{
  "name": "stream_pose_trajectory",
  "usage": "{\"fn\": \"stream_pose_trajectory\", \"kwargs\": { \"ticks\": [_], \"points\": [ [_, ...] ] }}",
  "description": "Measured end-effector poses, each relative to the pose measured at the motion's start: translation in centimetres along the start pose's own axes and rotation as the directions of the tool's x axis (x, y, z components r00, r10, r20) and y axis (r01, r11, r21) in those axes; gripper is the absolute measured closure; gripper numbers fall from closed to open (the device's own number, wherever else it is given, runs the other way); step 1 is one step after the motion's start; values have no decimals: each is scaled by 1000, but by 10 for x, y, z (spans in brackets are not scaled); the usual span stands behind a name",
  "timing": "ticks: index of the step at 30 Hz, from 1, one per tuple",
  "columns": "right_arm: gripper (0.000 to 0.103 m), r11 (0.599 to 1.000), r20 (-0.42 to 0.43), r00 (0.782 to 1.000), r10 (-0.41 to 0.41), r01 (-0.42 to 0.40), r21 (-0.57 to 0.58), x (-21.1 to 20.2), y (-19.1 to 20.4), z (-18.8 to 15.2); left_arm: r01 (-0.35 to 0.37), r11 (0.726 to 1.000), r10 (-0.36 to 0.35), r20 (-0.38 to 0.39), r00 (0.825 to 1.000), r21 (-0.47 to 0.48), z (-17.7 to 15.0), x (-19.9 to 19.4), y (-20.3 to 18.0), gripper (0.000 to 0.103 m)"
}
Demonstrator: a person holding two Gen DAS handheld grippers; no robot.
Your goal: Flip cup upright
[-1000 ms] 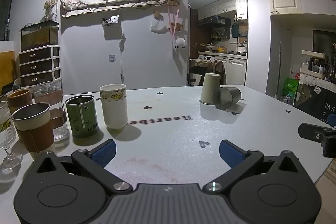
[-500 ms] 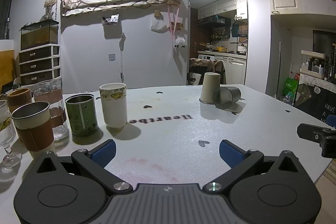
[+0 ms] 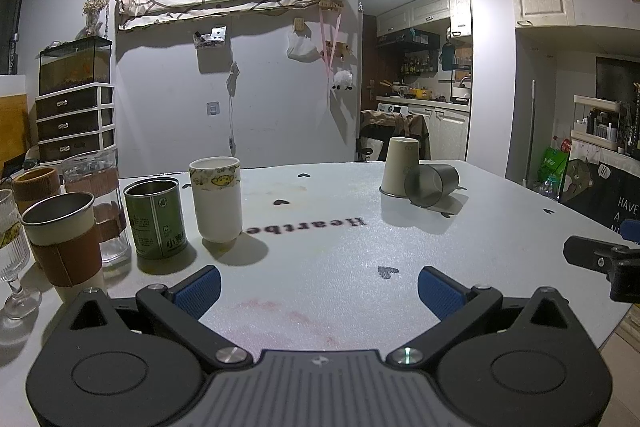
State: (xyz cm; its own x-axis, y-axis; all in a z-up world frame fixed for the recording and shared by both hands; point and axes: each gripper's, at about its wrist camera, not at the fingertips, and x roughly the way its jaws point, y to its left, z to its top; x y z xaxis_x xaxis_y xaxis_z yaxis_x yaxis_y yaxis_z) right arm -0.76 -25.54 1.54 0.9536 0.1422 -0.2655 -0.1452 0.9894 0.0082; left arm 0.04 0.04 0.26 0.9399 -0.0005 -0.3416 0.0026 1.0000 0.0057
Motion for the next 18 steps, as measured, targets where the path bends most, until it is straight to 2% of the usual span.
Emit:
{"fn": "stream_pose_trajectory", "kwargs": {
  "ticks": [18],
  "points": [
    [0,1000,-2,1000,0,0,1,0,1,0,-1,1000,1,-1,1000,-1,0,-2,1,0]
  ]
}}
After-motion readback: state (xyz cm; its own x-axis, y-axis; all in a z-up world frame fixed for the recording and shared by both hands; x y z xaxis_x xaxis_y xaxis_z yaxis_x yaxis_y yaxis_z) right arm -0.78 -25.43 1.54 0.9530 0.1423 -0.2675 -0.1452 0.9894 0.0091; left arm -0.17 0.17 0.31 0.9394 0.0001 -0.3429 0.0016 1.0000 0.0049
